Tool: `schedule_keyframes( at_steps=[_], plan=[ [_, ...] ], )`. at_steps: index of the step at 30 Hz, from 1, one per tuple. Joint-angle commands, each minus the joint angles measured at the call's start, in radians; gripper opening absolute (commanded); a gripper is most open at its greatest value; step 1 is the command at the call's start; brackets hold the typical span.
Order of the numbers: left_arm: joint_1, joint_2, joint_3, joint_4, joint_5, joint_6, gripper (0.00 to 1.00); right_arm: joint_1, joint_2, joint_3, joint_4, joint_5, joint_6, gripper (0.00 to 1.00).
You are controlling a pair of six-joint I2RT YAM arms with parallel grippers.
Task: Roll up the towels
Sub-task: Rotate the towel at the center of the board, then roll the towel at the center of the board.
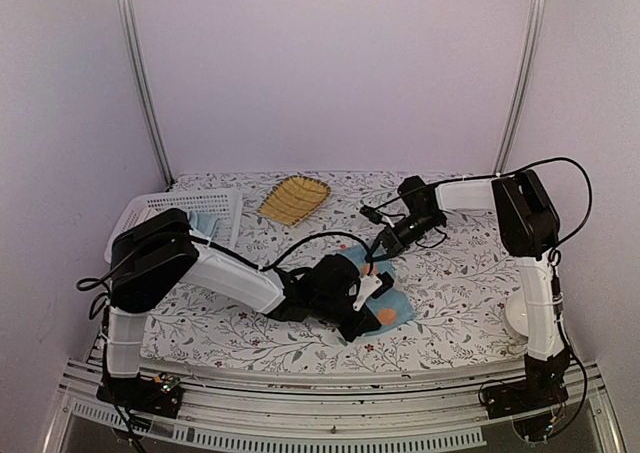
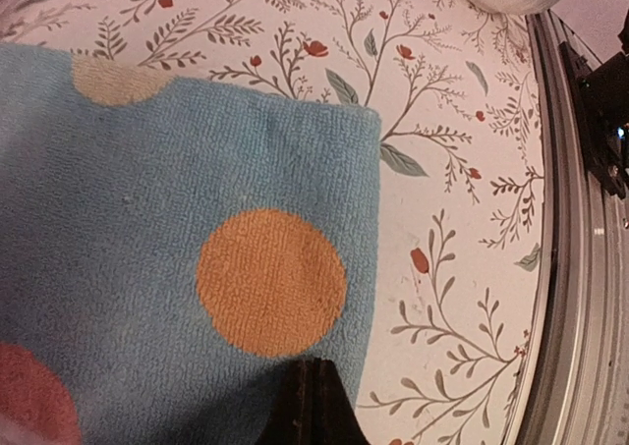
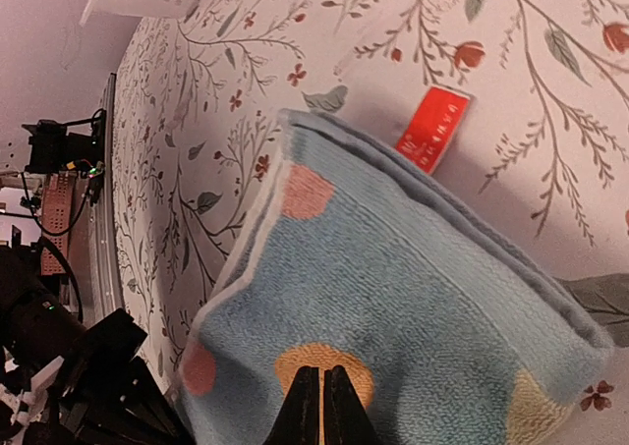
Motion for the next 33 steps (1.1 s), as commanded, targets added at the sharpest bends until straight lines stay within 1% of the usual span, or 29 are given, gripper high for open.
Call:
schedule_keyframes(
  at_steps=[1, 6, 8, 12, 14, 17, 19, 21, 23, 24, 30, 33],
  plan=[
    [-0.006, 0.028, -0.019, -0.025, -0.015, -0.012, 0.02, -0.04, 0.066, 0.037, -0.007, 0.051, 0.081, 0.06],
    [0.001, 0.018, 0.002, -0.079, -0.104, 0.059, 0.02, -0.099, 0.129, 0.042, 0.016, 0.136, 0.156, 0.06],
    [0.016, 0.018, 0.015, -0.093, -0.122, 0.082, 0.02, -0.115, 0.144, 0.054, 0.017, 0.154, 0.167, 0.06],
    [0.066, 0.049, 0.071, -0.125, -0.123, 0.109, 0.06, -0.12, 0.161, 0.069, 0.017, 0.172, 0.171, 0.07],
    [0.087, 0.054, 0.085, -0.128, -0.108, 0.125, 0.06, -0.12, 0.163, 0.072, 0.017, 0.149, 0.167, 0.08],
    [0.101, 0.048, 0.099, -0.127, -0.098, 0.152, 0.07, -0.121, 0.138, 0.067, 0.019, 0.069, 0.131, 0.1],
    [0.104, 0.04, 0.11, -0.128, -0.103, 0.161, 0.08, -0.12, 0.103, 0.064, 0.018, 0.022, 0.11, 0.14],
    [0.105, 0.036, 0.125, -0.138, -0.104, 0.16, 0.1, -0.12, 0.054, 0.064, 0.013, 0.01, 0.086, 0.17],
    [0.105, 0.023, 0.141, -0.152, -0.091, 0.158, 0.13, -0.122, -0.003, 0.058, 0.004, 0.011, 0.066, 0.18],
    [0.104, 0.008, 0.145, -0.158, -0.078, 0.158, 0.15, -0.124, -0.034, 0.051, 0.003, 0.01, 0.054, 0.22],
    [0.081, -0.129, 0.107, -0.171, -0.026, 0.181, 0.19, -0.133, -0.247, -0.002, -0.023, 0.03, -0.011, 0.29],
    [0.082, -0.196, 0.077, -0.178, -0.076, 0.2, 0.21, -0.134, -0.379, -0.057, -0.015, 0.074, -0.055, 0.3]
  ],
)
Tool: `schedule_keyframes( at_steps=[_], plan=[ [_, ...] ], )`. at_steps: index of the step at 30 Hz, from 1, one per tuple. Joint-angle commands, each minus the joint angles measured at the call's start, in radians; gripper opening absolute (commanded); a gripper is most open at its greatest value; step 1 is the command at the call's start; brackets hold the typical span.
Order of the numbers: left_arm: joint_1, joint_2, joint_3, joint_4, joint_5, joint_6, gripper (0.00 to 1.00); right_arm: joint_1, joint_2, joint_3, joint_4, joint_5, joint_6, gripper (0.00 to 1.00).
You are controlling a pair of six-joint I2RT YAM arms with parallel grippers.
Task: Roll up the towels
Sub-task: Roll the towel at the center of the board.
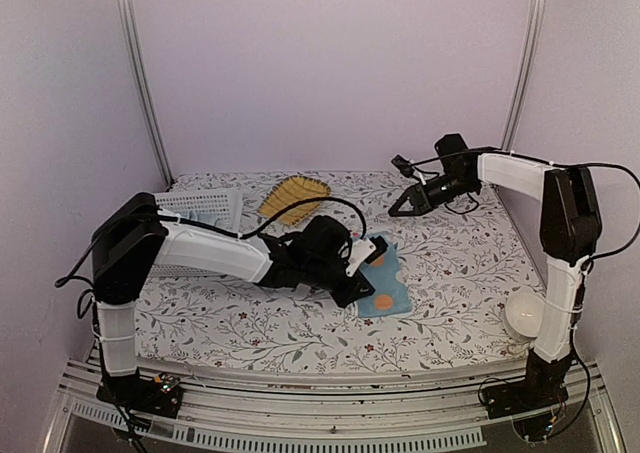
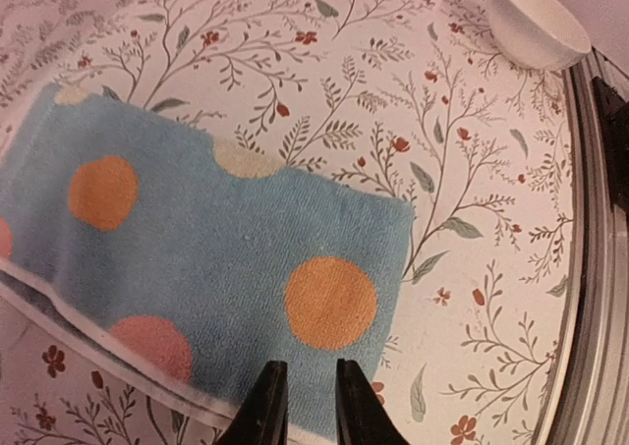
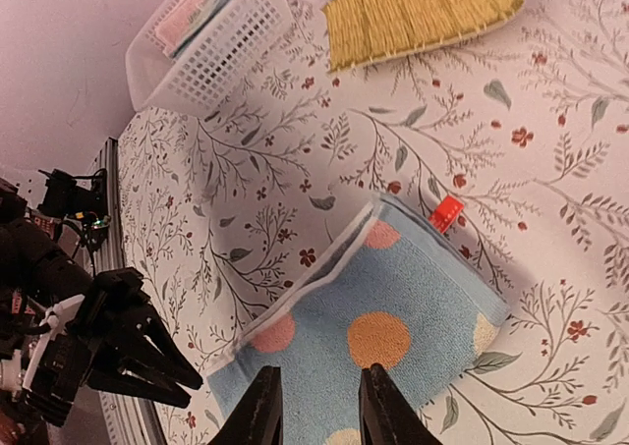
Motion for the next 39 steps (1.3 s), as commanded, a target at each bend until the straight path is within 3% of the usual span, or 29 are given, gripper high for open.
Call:
schedule_keyframes(
  at_steps=[1, 5, 6, 7, 8, 9, 12, 14, 16, 18, 23, 30, 39],
  plan=[
    [-0.01, -0.121, -0.032, -0.017, -0.043, 0.046, 0.21, -0.004, -0.221, -0.079, 0.011, 0.064, -0.088, 0.3],
    [-0.002, -0.092, -0.024, -0.073, -0.09, 0.074, 0.21, -0.004, -0.396, -0.172, 0.099, 0.188, -0.119, 0.34],
    [-0.005, -0.087, -0.028, -0.078, -0.088, 0.08, 0.21, -0.004, -0.431, -0.204, 0.143, 0.218, -0.126, 0.41],
    [-0.009, -0.089, -0.037, -0.076, -0.096, 0.082, 0.21, -0.004, -0.457, -0.239, 0.184, 0.261, -0.119, 0.63],
    [-0.013, -0.096, -0.052, -0.062, -0.103, 0.088, 0.22, -0.008, -0.47, -0.266, 0.206, 0.297, -0.101, 0.92],
    [-0.021, -0.109, -0.077, -0.038, -0.114, 0.099, 0.25, -0.019, -0.471, -0.279, 0.209, 0.296, -0.082, 0.99],
    [-0.042, -0.168, -0.187, 0.09, -0.23, 0.12, 0.54, -0.049, -0.444, -0.282, 0.139, 0.162, -0.12, 0.99],
    [-0.042, -0.199, -0.246, 0.157, -0.245, 0.148, 0.59, -0.05, -0.464, -0.323, 0.125, 0.098, -0.207, 0.98],
    [-0.041, -0.211, -0.273, 0.176, -0.243, 0.174, 0.56, -0.047, -0.503, -0.389, 0.125, 0.044, -0.295, 0.89],
    [-0.041, -0.218, -0.291, 0.18, -0.241, 0.184, 0.51, -0.032, -0.53, -0.473, 0.129, 0.042, -0.411, 0.73],
    [-0.04, -0.233, -0.334, 0.204, -0.23, 0.144, 0.49, 0.07, -0.517, -0.629, 0.128, 0.189, -0.591, 0.46],
    [-0.034, -0.266, -0.389, 0.259, -0.248, 0.044, 0.51, 0.224, -0.536, -0.768, 0.257, 0.353, -0.62, 0.39],
    [-0.031, -0.285, -0.401, 0.255, -0.244, -0.007, 0.5, 0.302, -0.455, -0.768, 0.293, 0.424, -0.651, 0.35]
  ],
)
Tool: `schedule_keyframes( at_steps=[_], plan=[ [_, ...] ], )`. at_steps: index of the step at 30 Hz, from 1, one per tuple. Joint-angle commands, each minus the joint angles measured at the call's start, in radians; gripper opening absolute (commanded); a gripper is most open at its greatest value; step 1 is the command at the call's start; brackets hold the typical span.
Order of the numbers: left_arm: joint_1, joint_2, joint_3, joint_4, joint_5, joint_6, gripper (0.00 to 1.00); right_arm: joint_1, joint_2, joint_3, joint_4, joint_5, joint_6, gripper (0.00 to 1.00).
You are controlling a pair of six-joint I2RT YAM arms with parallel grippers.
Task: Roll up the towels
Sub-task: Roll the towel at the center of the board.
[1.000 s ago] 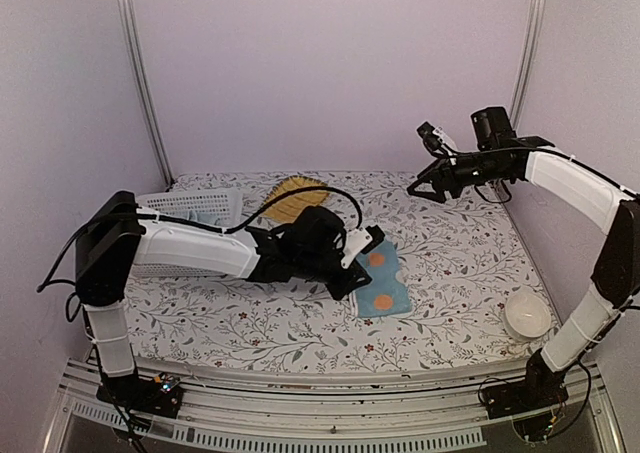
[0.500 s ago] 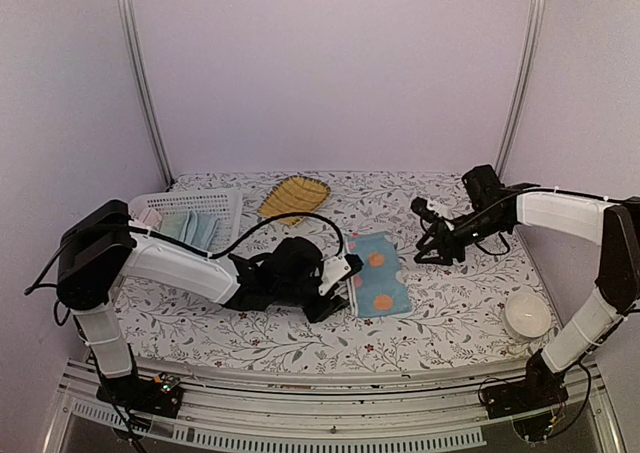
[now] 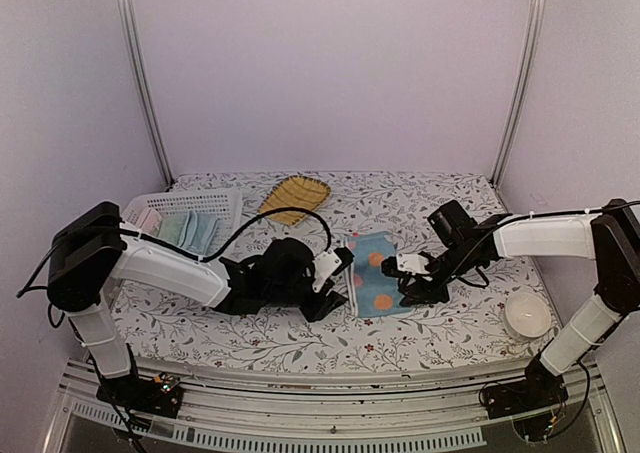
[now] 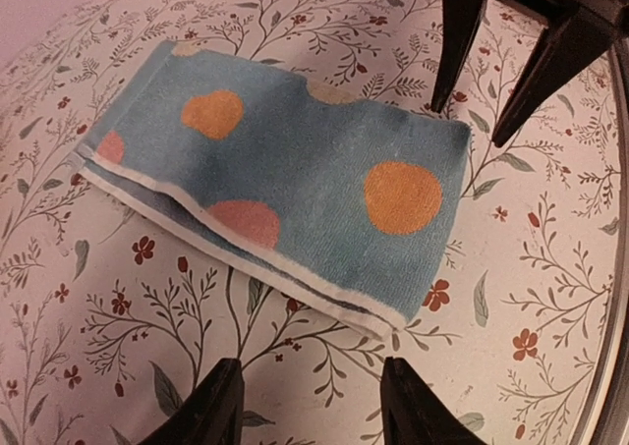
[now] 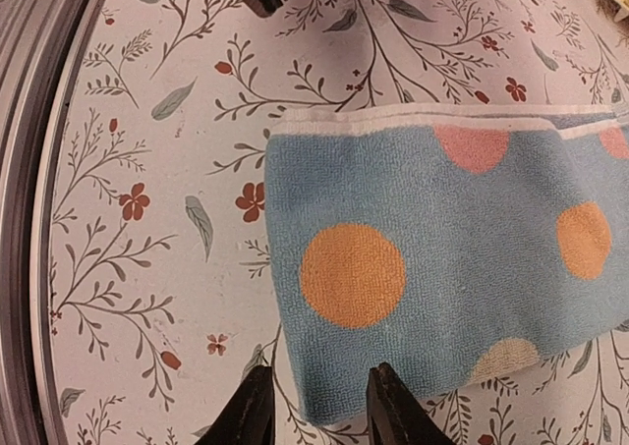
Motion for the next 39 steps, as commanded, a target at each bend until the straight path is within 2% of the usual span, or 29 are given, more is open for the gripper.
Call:
schedule_keyframes(
  at_steps=[1, 18, 23, 26, 29, 33, 37, 39],
  plan=[
    [-0.001, -0.035, -0.016, 0.025, -0.001, -0.036, 0.5, 0.034, 0.046, 0.003, 0.048, 0.065, -0.029, 0.34],
    [-0.001, -0.024, -0.02, 0.018, -0.013, -0.044, 0.49, 0.076, 0.143, 0.0, 0.052, 0.105, -0.026, 0.33],
    [-0.002, -0.033, -0.029, 0.022, -0.016, -0.045, 0.5, 0.078, 0.162, -0.002, 0.041, 0.107, -0.026, 0.26],
    [-0.001, -0.037, -0.032, 0.021, -0.013, -0.039, 0.49, 0.077, 0.17, 0.009, 0.007, 0.088, -0.019, 0.16],
    [-0.003, -0.046, -0.037, 0.011, 0.01, -0.025, 0.48, 0.076, 0.175, 0.044, -0.061, 0.043, -0.02, 0.09],
    [-0.028, -0.072, -0.09, 0.074, 0.05, 0.013, 0.46, 0.053, 0.201, 0.12, -0.191, -0.086, -0.022, 0.07],
    [-0.109, -0.096, -0.166, 0.2, 0.015, 0.188, 0.46, -0.005, 0.304, 0.249, -0.356, -0.241, -0.04, 0.05],
    [-0.139, -0.07, -0.134, 0.181, -0.001, 0.244, 0.46, -0.031, 0.355, 0.304, -0.425, -0.291, -0.057, 0.05]
  ],
)
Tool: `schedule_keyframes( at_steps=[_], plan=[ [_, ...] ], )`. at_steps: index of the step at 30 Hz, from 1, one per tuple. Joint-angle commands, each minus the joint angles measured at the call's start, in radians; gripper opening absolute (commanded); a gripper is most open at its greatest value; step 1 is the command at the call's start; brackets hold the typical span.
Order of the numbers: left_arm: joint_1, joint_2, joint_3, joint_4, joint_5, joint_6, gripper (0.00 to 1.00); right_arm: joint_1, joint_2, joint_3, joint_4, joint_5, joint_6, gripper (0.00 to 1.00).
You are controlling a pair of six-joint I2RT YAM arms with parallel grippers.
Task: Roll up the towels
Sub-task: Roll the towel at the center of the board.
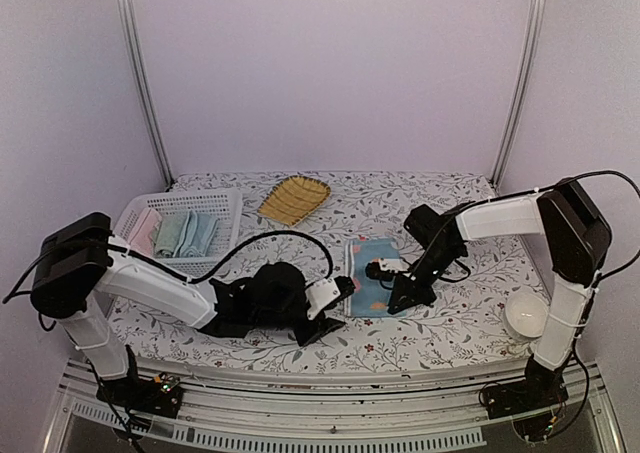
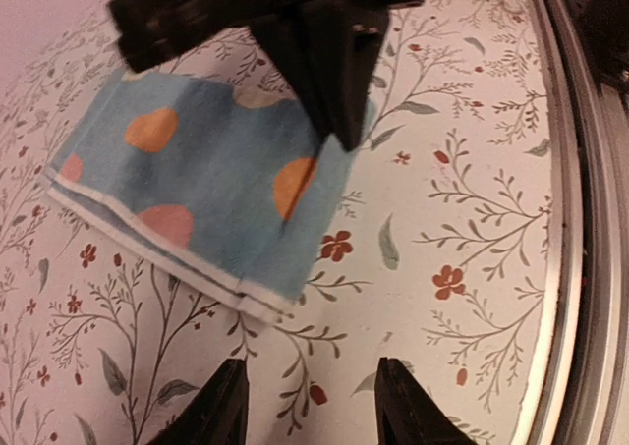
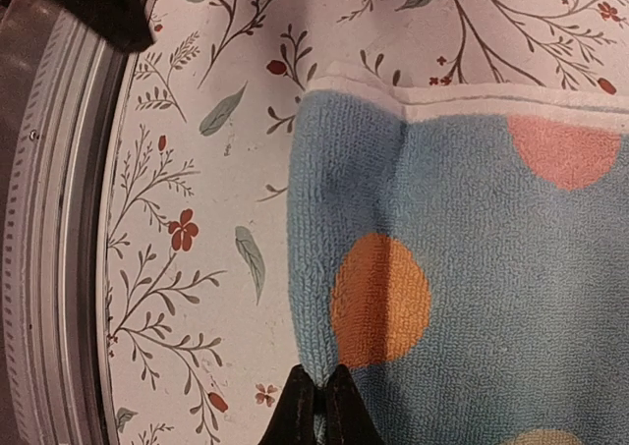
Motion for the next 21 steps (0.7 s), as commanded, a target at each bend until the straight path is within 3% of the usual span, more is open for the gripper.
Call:
schedule_keyframes(
  at_steps=[1, 12, 21],
  plan=[
    [-0.08, 0.024, 0.033, 0.071, -0.021, 0.181, 0.46, -0.063, 0.108, 0.12, -0.225, -0.192, -0.041, 0.05],
    [-0.095, 0.297, 0.282, 0.056, -0.072, 0.345, 0.47, -0.104, 0.232, 0.204, -0.331, -0.246, -0.086, 0.04],
    [-0.066, 0.375, 0.347, 0.001, -0.063, 0.346, 0.44, -0.105, 0.228, 0.177, -0.323, -0.243, -0.098, 0.04]
  ],
)
